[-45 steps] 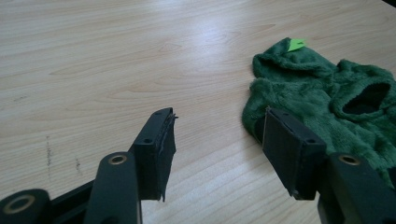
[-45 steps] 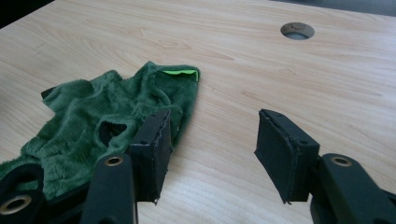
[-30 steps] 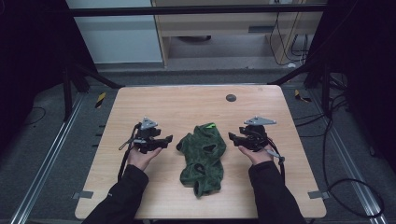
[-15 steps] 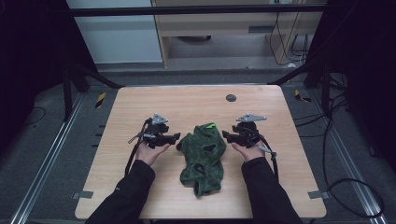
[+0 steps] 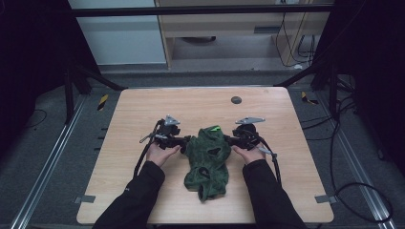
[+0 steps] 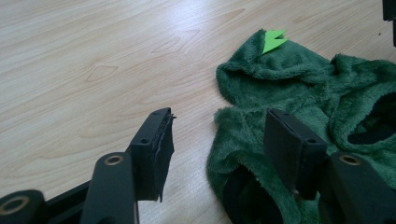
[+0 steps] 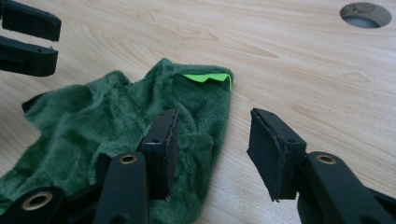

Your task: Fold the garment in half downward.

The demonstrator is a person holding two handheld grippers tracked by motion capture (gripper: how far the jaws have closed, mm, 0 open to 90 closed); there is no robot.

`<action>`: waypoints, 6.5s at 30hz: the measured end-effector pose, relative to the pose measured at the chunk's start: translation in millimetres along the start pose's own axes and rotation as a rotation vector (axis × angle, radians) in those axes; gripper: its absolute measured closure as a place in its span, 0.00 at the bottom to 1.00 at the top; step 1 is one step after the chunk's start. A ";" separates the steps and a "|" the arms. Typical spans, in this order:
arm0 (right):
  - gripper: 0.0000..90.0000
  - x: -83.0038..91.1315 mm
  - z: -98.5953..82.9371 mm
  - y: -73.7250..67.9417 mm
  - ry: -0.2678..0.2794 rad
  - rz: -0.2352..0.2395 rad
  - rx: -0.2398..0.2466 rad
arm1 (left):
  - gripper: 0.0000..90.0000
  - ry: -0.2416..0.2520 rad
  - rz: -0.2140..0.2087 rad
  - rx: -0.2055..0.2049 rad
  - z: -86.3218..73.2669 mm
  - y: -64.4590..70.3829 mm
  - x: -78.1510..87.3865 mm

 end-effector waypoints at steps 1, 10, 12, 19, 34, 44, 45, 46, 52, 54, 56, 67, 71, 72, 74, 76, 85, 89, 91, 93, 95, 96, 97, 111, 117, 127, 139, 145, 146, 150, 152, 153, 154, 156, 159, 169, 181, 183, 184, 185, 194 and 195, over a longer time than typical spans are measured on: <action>0.58 -1.6 -1.0 0.3 -0.005 -0.001 0.004 | 0.47 -0.002 -0.002 -0.004 0.6 0.5 -1.7; 0.59 -9.3 -6.4 -0.8 -0.037 0.004 0.007 | 0.49 -0.045 0.012 0.028 -5.0 -1.8 -15.7; 0.59 -11.0 -7.7 -1.3 -0.044 0.002 0.007 | 0.49 -0.041 0.015 0.042 -5.0 -2.0 -17.7; 0.60 -14.7 -12.2 -2.7 -0.066 0.002 0.016 | 0.51 -0.039 0.010 0.083 -6.6 -0.3 -25.3; 0.68 -27.7 -23.8 -7.7 -0.136 0.021 0.011 | 0.73 -0.067 -0.016 0.172 -18.7 0.9 -42.6; 0.81 -33.9 -31.1 -13.6 -0.182 0.036 0.019 | 0.91 -0.067 -0.009 0.184 -20.6 5.4 -45.3; 0.81 -33.9 -31.1 -13.6 -0.182 0.036 0.019 | 0.91 -0.068 -0.006 0.186 -20.7 5.5 -45.2; 0.84 -33.8 -31.0 -15.0 -0.181 0.040 0.018 | 0.93 -0.070 -0.003 0.187 -20.7 5.9 -45.2; 0.91 -32.5 -29.4 -15.4 -0.173 0.035 0.021 | 0.96 -0.068 0.002 0.191 -19.9 6.7 -43.2; 0.93 -30.5 -26.9 -14.3 -0.154 0.028 0.031 | 0.98 -0.056 -0.003 0.192 -18.3 7.0 -39.9; 0.93 -28.0 -24.3 -14.1 -0.139 0.033 0.028 | 0.98 -0.045 -0.007 0.191 -16.4 7.7 -35.9; 0.94 -2.7 -5.9 -19.2 -0.034 0.051 0.067 | 0.99 -0.003 -0.024 0.159 -6.6 19.2 -13.4; 0.94 5.8 -2.2 -20.7 -0.010 0.058 0.077 | 0.99 0.020 -0.035 0.145 -2.9 25.1 -2.3; 0.94 8.2 -0.8 -21.2 0.002 0.064 0.083 | 0.99 0.026 -0.037 0.141 -2.2 26.9 1.8; 0.94 13.3 0.3 -22.3 0.010 0.070 0.087 | 0.99 0.032 -0.044 0.131 -1.7 30.0 7.3; 0.94 17.5 1.2 -23.8 0.019 0.077 0.086 | 0.99 0.040 -0.048 0.122 -1.2 33.1 12.5; 0.94 36.8 1.2 -33.0 0.058 0.103 0.123 | 0.99 0.042 -0.056 0.085 -1.4 46.5 31.3; 0.94 46.0 2.5 -34.0 0.074 0.115 0.130 | 0.99 0.052 -0.059 0.071 -0.5 52.1 35.8; 0.94 49.4 3.5 -34.9 0.079 0.122 0.134 | 0.99 0.050 -0.062 0.063 -1.0 54.6 37.6; 0.94 51.7 3.5 -35.6 0.085 0.121 0.150 | 0.99 0.045 -0.062 0.051 -2.1 56.7 39.5; 0.94 54.1 2.6 -37.4 0.086 0.125 0.156 | 0.99 0.043 -0.065 0.045 -4.3 59.4 42.2; 0.93 56.2 2.0 -38.8 0.091 0.127 0.166 | 0.99 0.040 -0.064 0.037 -5.6 60.3 43.6; 0.93 56.2 2.0 -38.8 0.091 0.127 0.166 | 0.99 0.040 -0.066 0.035 -6.7 61.0 44.6; 0.93 67.7 -12.5 -49.1 0.095 0.144 0.224 | 0.99 0.025 -0.088 -0.005 -24.5 78.0 53.2; 0.93 71.4 -22.2 -54.8 0.085 0.165 0.243 | 0.99 0.016 -0.101 -0.014 -32.9 85.1 59.1; 0.93 81.1 -38.0 -64.1 0.077 0.200 0.255 | 0.99 -0.010 -0.126 -0.016 -53.6 96.0 65.8; 0.92 86.6 -65.1 -74.8 0.042 0.243 0.259 | 0.99 -0.053 -0.157 -0.024 -77.4 107.4 67.1; 0.91 89.2 -74.1 -80.0 0.028 0.263 0.250 | 0.99 -0.074 -0.164 -0.027 -86.0 110.9 66.6; 0.91 89.7 -75.7 -80.8 0.025 0.268 0.248 | 0.99 -0.079 -0.168 -0.024 -87.6 111.4 65.9; 0.91 90.3 -82.1 -83.7 0.014 0.280 0.241 | 0.99 -0.091 -0.175 -0.022 -92.4 113.3 64.1; 0.90 91.1 -85.3 -85.0 0.006 0.284 0.240 | 0.99 -0.100 -0.179 -0.025 -95.0 114.6 63.0; 0.90 91.2 -87.1 -86.0 0.005 0.288 0.237 | 0.99 -0.103 -0.182 -0.024 -96.0 115.6 62.7; 0.90 91.8 -88.6 -86.5 0.002 0.291 0.239 | 0.99 -0.105 -0.183 -0.027 -96.5 115.8 62.6; 0.90 92.1 -90.6 -87.1 0.003 0.292 0.236 | 0.99 -0.109 -0.186 -0.029 -97.8 116.9 62.6; 0.89 93.7 -94.0 -86.9 0.000 0.300 0.226 | 0.99 -0.115 -0.186 -0.030 -99.7 117.7 62.8; 0.87 97.4 -103.0 -88.3 -0.026 0.306 0.210 | 0.99 -0.143 -0.204 -0.033 -108.6 123.7 63.4; 0.85 92.4 -110.7 -87.9 -0.057 0.297 0.210 | 0.99 -0.160 -0.217 -0.027 -114.5 124.8 59.3; 0.84 92.4 -109.5 -88.0 -0.054 0.298 0.205 | 0.98 -0.148 -0.217 -0.016 -112.9 124.3 60.2; 0.84 93.0 -108.7 -87.6 -0.053 0.297 0.205 | 0.98 -0.143 -0.216 -0.017 -111.8 123.9 61.1; 0.83 93.7 -107.4 -87.2 -0.047 0.296 0.204 | 0.97 -0.139 -0.211 -0.017 -110.2 123.2 63.2; 0.78 104.5 -93.7 -80.2 -0.001 0.283 0.171 | 0.89 -0.081 -0.171 0.000 -94.2 110.8 82.7; 0.77 106.4 -91.5 -78.3 0.006 0.282 0.166 | 0.89 -0.079 -0.167 0.002 -93.4 110.0 83.9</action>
Point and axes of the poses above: each handheld gripper's, and its own axes: x roughly backward along the jaws, z roughly out of its top, y roughly to its right, the point moved 8 cm from there along -x, roughly forward along the jaws, and after that the axes turned 11 degrees about -z, right-handed, at the moved point
